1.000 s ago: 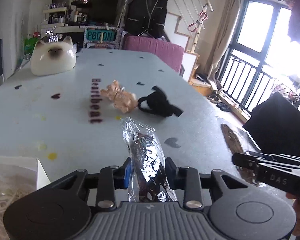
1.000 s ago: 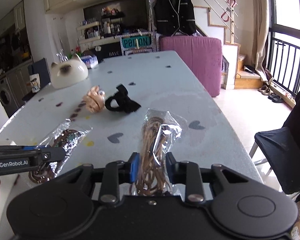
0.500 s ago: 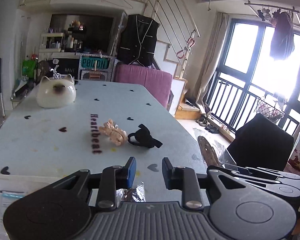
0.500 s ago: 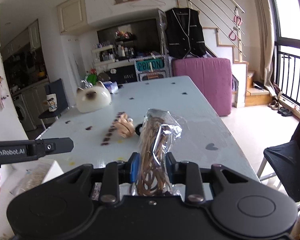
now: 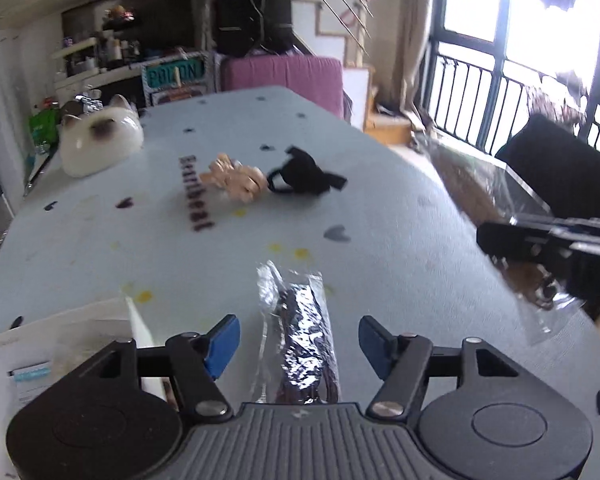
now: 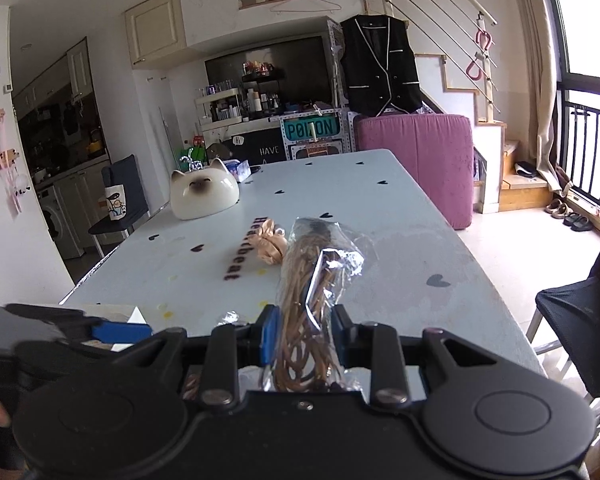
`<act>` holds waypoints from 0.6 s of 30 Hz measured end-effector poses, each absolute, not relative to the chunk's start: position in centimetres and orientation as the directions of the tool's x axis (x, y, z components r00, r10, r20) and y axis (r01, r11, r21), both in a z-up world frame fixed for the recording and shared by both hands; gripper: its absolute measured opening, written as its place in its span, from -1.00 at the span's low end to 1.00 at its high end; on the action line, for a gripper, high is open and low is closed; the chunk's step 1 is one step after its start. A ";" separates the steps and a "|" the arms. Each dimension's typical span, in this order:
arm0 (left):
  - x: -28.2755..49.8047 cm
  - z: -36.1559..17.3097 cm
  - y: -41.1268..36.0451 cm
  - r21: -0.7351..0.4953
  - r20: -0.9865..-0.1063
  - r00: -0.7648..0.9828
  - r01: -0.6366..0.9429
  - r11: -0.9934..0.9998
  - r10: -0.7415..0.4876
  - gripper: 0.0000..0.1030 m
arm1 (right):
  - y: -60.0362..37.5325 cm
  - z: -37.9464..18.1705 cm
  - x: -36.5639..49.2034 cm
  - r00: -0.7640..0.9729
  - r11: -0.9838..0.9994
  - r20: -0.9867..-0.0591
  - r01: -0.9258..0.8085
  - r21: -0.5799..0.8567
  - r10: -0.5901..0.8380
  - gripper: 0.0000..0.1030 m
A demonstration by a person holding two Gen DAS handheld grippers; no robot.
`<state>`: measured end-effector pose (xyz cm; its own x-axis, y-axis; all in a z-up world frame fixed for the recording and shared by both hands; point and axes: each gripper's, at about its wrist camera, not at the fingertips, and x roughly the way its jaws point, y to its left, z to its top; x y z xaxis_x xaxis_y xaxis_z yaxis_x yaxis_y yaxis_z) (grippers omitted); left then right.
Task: Organize soft objects
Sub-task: 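Carry the bagged dark cord and bagged tan cord together over the white box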
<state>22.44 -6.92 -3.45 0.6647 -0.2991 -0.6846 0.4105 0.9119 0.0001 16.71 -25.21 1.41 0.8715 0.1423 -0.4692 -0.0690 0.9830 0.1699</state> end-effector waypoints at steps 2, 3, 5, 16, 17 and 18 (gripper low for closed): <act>22.8 -4.3 -7.6 0.026 -0.700 0.653 0.427 0.904 -0.288 0.29 | -25.5 1.1 16.8 0.868 0.982 -0.474 -0.069 0.174 0.145 -0.42; 23.0 -4.6 -7.9 0.036 -0.710 0.645 0.433 0.901 -0.282 0.29 | -25.6 1.0 16.9 0.867 0.982 -0.477 -0.068 0.176 0.145 -0.42; 23.5 -5.3 -8.4 0.047 -0.726 0.631 0.440 0.897 -0.272 0.28 | -26.0 0.6 17.1 0.863 0.981 -0.483 -0.066 0.180 0.147 -0.42; 24.2 -6.7 -9.0 0.028 -0.767 0.585 0.442 0.897 -0.265 -0.23 | -27.2 -1.2 17.9 0.847 0.975 -0.507 -0.061 0.213 0.164 -0.42; 24.2 -6.7 -9.0 0.029 -0.765 0.587 0.442 0.897 -0.264 -0.28 | -27.2 -1.3 17.9 0.846 0.975 -0.507 -0.061 0.215 0.165 -0.42; 24.1 -6.6 -9.1 0.030 -0.764 0.589 0.440 0.897 -0.264 -0.34 | -27.2 -1.4 18.0 0.845 0.975 -0.509 -0.061 0.215 0.165 -0.42</act>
<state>24.10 -9.10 -6.61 0.5891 -0.2639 -0.7637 0.4405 0.8973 0.0298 18.02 -27.21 -1.37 0.8449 0.1651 -0.5089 -0.0610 0.9747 0.2150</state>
